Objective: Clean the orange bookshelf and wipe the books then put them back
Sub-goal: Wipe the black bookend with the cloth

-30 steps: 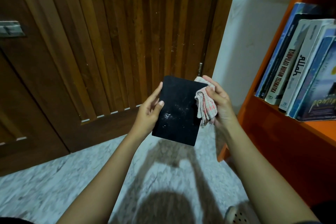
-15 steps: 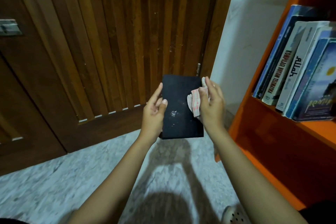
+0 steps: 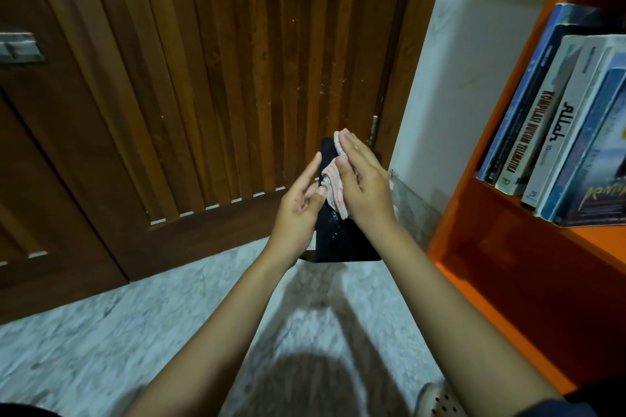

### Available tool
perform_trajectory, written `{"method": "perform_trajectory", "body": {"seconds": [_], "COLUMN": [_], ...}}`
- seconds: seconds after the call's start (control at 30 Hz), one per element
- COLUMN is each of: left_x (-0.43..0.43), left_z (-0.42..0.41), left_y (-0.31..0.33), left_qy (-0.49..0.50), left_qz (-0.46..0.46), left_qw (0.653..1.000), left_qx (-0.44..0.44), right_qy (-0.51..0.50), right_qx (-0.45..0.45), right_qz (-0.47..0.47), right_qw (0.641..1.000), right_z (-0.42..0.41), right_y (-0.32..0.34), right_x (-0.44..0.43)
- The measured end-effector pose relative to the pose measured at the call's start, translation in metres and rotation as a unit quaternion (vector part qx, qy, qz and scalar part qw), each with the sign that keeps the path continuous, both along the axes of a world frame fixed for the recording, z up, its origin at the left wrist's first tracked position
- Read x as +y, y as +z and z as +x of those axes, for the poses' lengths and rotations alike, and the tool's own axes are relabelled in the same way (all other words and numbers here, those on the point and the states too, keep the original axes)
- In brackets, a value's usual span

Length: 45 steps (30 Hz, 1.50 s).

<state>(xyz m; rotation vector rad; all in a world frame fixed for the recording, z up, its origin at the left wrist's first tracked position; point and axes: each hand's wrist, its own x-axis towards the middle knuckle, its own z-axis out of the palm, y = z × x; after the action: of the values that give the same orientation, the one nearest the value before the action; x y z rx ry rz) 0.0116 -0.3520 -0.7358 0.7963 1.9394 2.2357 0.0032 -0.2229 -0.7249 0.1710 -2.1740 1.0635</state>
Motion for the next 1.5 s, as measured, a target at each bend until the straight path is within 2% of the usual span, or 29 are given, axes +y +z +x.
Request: {"method": "perform_trajectory", "body": {"seconds": [0.3,0.47,0.53,0.6,0.7,0.87,0.97,1.13,1.23,1.37,1.5], "left_x": [-0.01,-0.015,-0.016,-0.015,-0.01,0.002,0.005,-0.007,-0.017,-0.024,-0.023], "left_z": [-0.008,-0.009,-0.01,-0.009,-0.007,-0.005,-0.004,-0.012,-0.016,-0.018,-0.019], "left_y": [-0.001,-0.002,-0.001,0.001,0.005,0.006,0.003,0.0,0.004,0.004,0.004], "left_qy": [-0.051,-0.037,-0.028,-0.022,-0.009,0.023,0.017,0.01,0.004,-0.009,0.009], "left_qz": [0.024,0.091,0.118,0.127,0.133,0.132,0.119,0.105,0.133,0.22,0.241], "left_qw": [0.997,0.991,0.987,0.987,0.987,0.988,0.991,0.992,0.986,0.965,0.958], "left_qx": [-0.049,-0.091,-0.102,-0.1,-0.092,-0.07,-0.065,-0.074,-0.102,-0.143,-0.154], "right_qy": [0.121,0.198,0.193,0.141,0.036,-0.097,-0.081,0.032,0.085,0.152,0.2], "right_qx": [0.016,0.026,0.025,0.02,0.017,-0.016,-0.014,0.019,0.05,0.06,0.051], "right_qz": [0.118,0.232,0.252,0.199,0.063,-0.137,-0.158,-0.056,0.013,0.12,0.229], "right_qw": [0.986,0.952,0.948,0.97,0.997,0.986,0.984,0.998,0.995,0.979,0.951], "right_z": [-0.001,0.003,0.003,0.003,0.008,0.018,0.02,0.018,0.017,0.017,0.02], "right_y": [0.003,0.002,-0.002,-0.008,-0.017,-0.039,-0.046,-0.036,-0.034,-0.036,-0.034], "right_x": [0.01,0.025,0.034,0.042,0.044,0.014,-0.006,-0.023,-0.025,-0.019,-0.001]}}
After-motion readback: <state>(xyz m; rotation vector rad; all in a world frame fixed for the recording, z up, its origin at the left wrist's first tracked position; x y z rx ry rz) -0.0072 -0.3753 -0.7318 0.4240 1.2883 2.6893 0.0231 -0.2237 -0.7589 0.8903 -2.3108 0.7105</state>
